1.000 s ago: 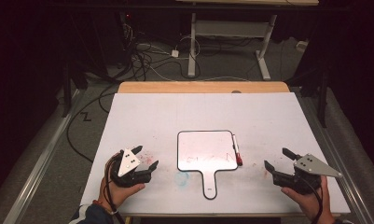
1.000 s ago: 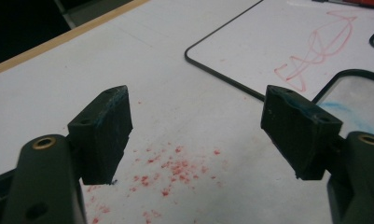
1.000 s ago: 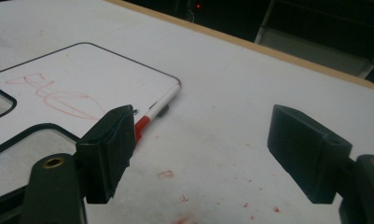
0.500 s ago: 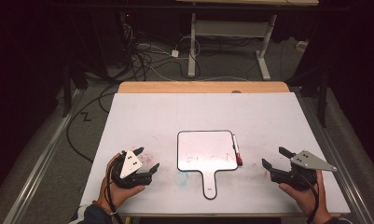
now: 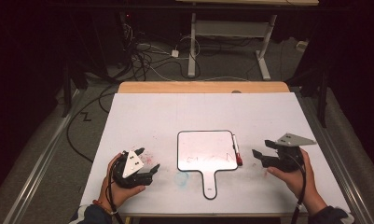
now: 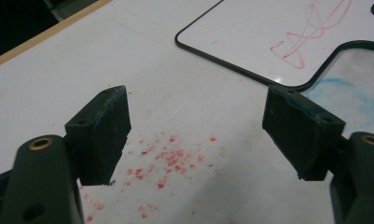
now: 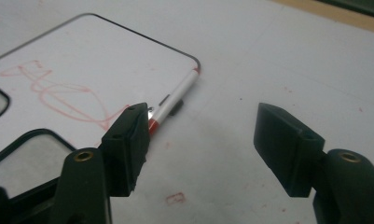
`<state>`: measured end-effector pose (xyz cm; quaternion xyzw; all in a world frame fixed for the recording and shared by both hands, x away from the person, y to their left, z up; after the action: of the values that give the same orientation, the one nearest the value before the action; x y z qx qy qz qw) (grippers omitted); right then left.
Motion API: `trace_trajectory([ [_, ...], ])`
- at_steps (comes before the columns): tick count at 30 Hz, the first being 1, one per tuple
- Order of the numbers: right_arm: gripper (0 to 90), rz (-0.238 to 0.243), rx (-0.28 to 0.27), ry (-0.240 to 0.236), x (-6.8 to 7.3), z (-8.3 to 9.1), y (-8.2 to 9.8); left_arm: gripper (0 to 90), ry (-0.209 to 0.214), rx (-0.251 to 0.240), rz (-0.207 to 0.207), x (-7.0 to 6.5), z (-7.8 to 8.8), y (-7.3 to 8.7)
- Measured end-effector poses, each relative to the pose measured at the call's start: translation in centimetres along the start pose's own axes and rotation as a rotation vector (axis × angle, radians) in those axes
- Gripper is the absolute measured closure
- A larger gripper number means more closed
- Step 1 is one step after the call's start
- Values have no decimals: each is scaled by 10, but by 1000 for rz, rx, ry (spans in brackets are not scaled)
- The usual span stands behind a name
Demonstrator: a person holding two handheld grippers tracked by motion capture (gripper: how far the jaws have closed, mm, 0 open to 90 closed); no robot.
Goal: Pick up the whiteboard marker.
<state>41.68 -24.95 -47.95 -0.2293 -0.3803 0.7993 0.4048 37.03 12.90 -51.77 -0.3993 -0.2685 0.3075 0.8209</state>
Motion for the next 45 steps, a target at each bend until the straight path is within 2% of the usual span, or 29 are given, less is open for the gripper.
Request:
trace_trajectory([
  [1,366,-13,-3,-2,-1,-4,-5,224,1,4,0,0,0,0],
  [2,370,-26,5,-25,1,-10,-8,224,1,4,0,0,0,0],
  [6,384,-54,65,-71,3,-34,-17,224,5,8,-8,-1,-1,1],
  [8,414,-76,89,-66,2,-47,-19,224,7,15,-12,-2,-1,2],
  [9,426,-84,105,-79,2,-53,-18,224,8,19,-13,-2,-1,3],
  [10,435,-105,121,-114,6,-60,-19,224,9,17,-9,-2,-1,3],
  [13,485,-134,161,-150,11,-78,-17,224,11,21,-12,-3,-1,4],
  [14,491,-137,173,-142,11,-84,-16,224,12,21,-14,-3,-1,4],
  [16,563,-139,196,-148,13,-92,-14,224,14,23,-16,-4,-1,4],
  [18,574,-147,210,-139,12,-97,-12,224,13,24,-13,-4,-1,5],
  [21,607,-150,226,-148,12,-100,-9,224,12,26,-13,-3,0,5],
  [22,631,-165,237,-155,12,-102,-6,224,13,24,-10,-4,0,5],
  [24,663,-175,230,-160,10,-102,-6,224,18,24,-11,-5,0,5],
  [28,758,-189,224,-215,16,-102,-6,224,19,29,-13,-6,-1,5],
  [31,800,-169,217,-194,16,-101,-7,224,15,23,-23,-6,-2,3],
  [33,804,-178,213,-202,15,-100,-6,224,23,32,-15,-8,-3,4],
  [36,809,-168,212,-194,16,-100,-6,224,28,30,-2,-8,-3,3],
  [41,810,-120,159,-209,25,-89,-18,225,63,-8,58,-11,-4,-9],
  [42,810,-123,140,-216,28,-86,-22,226,75,-14,57,-13,-4,-13],
  [45,810,-98,88,-238,39,-76,-34,235,126,-60,90,-24,-8,-32],
])
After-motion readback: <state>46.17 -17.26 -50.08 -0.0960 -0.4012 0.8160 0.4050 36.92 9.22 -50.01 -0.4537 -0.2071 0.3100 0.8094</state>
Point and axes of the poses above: each handheld gripper's, and its own axes: z roughly backward along the jaws, y roughly out of its underside, x roughly to its left, the point moved 10 cm from there along -z, roughly forward along the jaws
